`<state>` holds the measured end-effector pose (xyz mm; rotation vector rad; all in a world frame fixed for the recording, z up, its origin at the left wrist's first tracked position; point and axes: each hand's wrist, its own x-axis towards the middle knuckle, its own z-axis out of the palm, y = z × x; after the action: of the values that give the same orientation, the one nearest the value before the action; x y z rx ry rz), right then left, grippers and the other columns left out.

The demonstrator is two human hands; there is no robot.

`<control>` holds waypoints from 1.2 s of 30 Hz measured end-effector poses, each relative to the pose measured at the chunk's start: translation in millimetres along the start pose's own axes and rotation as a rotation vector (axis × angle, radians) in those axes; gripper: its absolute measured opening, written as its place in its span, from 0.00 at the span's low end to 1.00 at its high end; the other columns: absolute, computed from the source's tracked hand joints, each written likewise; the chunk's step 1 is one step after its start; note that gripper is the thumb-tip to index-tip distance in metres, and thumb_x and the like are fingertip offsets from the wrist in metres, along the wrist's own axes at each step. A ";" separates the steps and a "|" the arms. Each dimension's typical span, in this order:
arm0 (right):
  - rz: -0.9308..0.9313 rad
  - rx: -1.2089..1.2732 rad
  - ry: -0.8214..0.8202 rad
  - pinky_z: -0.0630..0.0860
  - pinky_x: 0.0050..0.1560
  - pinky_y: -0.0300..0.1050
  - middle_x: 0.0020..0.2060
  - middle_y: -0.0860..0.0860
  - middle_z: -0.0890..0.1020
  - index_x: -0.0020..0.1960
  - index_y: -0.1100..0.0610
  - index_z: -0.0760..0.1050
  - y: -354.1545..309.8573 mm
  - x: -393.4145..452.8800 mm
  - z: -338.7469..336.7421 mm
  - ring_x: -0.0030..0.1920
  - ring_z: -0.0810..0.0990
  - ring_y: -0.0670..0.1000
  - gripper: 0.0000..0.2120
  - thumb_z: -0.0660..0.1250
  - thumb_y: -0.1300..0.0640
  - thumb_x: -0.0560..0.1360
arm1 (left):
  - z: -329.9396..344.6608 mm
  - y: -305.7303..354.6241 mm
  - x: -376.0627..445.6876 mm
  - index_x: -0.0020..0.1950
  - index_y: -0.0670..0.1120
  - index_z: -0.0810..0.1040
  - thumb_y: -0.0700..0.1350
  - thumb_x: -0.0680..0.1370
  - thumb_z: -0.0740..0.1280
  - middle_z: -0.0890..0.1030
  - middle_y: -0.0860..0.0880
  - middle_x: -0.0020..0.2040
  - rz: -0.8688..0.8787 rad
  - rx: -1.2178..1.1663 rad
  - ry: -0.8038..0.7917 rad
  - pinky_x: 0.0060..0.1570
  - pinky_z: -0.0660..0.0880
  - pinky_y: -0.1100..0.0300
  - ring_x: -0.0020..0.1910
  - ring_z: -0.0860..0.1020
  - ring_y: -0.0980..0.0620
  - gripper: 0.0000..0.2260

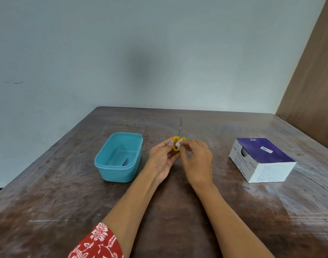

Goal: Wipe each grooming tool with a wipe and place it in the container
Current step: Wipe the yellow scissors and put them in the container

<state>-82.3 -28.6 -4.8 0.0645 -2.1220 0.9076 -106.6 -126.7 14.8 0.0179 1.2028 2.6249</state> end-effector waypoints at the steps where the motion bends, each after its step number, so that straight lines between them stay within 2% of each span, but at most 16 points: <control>1: -0.003 -0.004 0.013 0.75 0.43 0.47 0.40 0.52 0.80 0.48 0.57 0.80 0.4 0.5 -0.2 0.44 0.76 0.51 0.06 0.68 0.64 0.72 | 0.3 0.1 -0.6 0.54 0.38 0.77 0.35 0.78 0.59 0.82 0.42 0.49 -0.002 0.007 -0.005 0.41 0.81 0.61 0.46 0.81 0.49 0.09; 7: -0.010 0.039 -0.013 0.74 0.42 0.41 0.37 0.48 0.80 0.43 0.55 0.80 0.3 -0.5 -0.4 0.41 0.75 0.47 0.07 0.70 0.65 0.68 | 1.3 1.4 -1.9 0.51 0.40 0.78 0.34 0.78 0.59 0.82 0.41 0.48 0.014 -0.017 0.021 0.42 0.80 0.61 0.46 0.80 0.48 0.09; 12: 0.025 0.057 0.023 0.75 0.43 0.40 0.40 0.50 0.81 0.47 0.57 0.81 1.0 0.1 -1.1 0.41 0.77 0.47 0.06 0.69 0.65 0.72 | -0.5 2.9 -3.4 0.54 0.40 0.78 0.35 0.77 0.62 0.82 0.41 0.50 -0.005 -0.001 -0.022 0.43 0.81 0.61 0.48 0.81 0.48 0.09; 15: 0.108 0.152 0.031 0.74 0.41 0.35 0.38 0.48 0.82 0.45 0.53 0.81 0.6 2.0 -1.9 0.38 0.77 0.42 0.08 0.68 0.65 0.71 | -1.7 3.1 -3.7 0.57 0.38 0.77 0.35 0.76 0.64 0.81 0.41 0.51 0.002 -0.001 -0.037 0.47 0.80 0.60 0.47 0.81 0.49 0.11; 19: 0.176 0.279 -0.003 0.71 0.38 0.27 0.38 0.48 0.81 0.43 0.49 0.78 -3.7 3.9 -3.9 0.39 0.78 0.39 0.13 0.66 0.67 0.72 | -1.1 4.9 -3.8 0.54 0.35 0.77 0.35 0.76 0.63 0.81 0.41 0.49 -0.019 0.009 -0.048 0.51 0.78 0.60 0.49 0.80 0.49 0.08; 21: 0.197 0.299 -0.027 0.71 0.37 0.27 0.40 0.49 0.82 0.43 0.50 0.78 -4.1 4.0 -4.7 0.40 0.78 0.40 0.13 0.66 0.68 0.72 | -0.3 5.2 -4.2 0.52 0.36 0.78 0.36 0.76 0.63 0.82 0.42 0.48 -0.034 0.019 -0.093 0.50 0.79 0.63 0.51 0.80 0.49 0.07; 24: 0.228 0.331 -0.028 0.72 0.35 0.28 0.39 0.49 0.82 0.42 0.51 0.78 -4.5 3.8 -6.4 0.38 0.78 0.41 0.13 0.65 0.69 0.72 | 1.1 4.2 -5.6 0.50 0.38 0.79 0.37 0.77 0.63 0.84 0.45 0.44 -0.038 0.056 -0.123 0.50 0.78 0.64 0.48 0.81 0.52 0.07; 27: 0.248 0.370 -0.053 0.72 0.33 0.28 0.34 0.46 0.81 0.40 0.53 0.79 -8.4 2.6 -8.5 0.34 0.77 0.40 0.12 0.67 0.70 0.69 | 0.5 4.3 -4.3 0.50 0.38 0.79 0.37 0.77 0.63 0.82 0.43 0.46 -0.003 0.076 -0.078 0.52 0.77 0.60 0.47 0.80 0.51 0.07; 29: 0.272 0.401 -0.063 0.72 0.33 0.28 0.32 0.47 0.81 0.38 0.53 0.79 -10.9 1.9 -9.6 0.32 0.77 0.41 0.12 0.68 0.69 0.69 | -1.3 5.5 -2.5 0.55 0.37 0.77 0.38 0.76 0.65 0.81 0.42 0.48 0.018 0.069 -0.040 0.50 0.78 0.58 0.46 0.80 0.49 0.09; 31: 0.320 0.432 0.005 0.72 0.32 0.30 0.31 0.47 0.80 0.36 0.52 0.78 -10.3 3.6 -11.1 0.31 0.76 0.41 0.11 0.68 0.68 0.69 | -2.9 6.1 -1.7 0.58 0.37 0.76 0.38 0.74 0.67 0.81 0.42 0.48 0.025 0.031 -0.022 0.46 0.81 0.56 0.46 0.81 0.48 0.13; 33: 0.366 0.451 0.089 0.74 0.33 0.32 0.32 0.47 0.80 0.37 0.51 0.77 -7.5 6.0 -12.0 0.32 0.76 0.41 0.12 0.67 0.67 0.71 | -2.0 5.3 -3.6 0.58 0.37 0.76 0.36 0.73 0.68 0.82 0.42 0.47 0.028 0.024 -0.036 0.45 0.81 0.55 0.44 0.82 0.47 0.14; 36: 0.393 0.453 0.120 0.79 0.38 0.42 0.35 0.49 0.81 0.39 0.49 0.76 -6.1 7.1 -9.6 0.37 0.81 0.48 0.12 0.66 0.65 0.72 | 1.8 1.8 -8.0 0.57 0.35 0.76 0.31 0.71 0.68 0.81 0.40 0.48 0.049 0.107 -0.041 0.45 0.81 0.57 0.43 0.82 0.48 0.14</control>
<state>-78.6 -25.3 7.7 -0.1793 -1.8108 1.5723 -99.0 -128.4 18.1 0.1222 1.3442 2.5848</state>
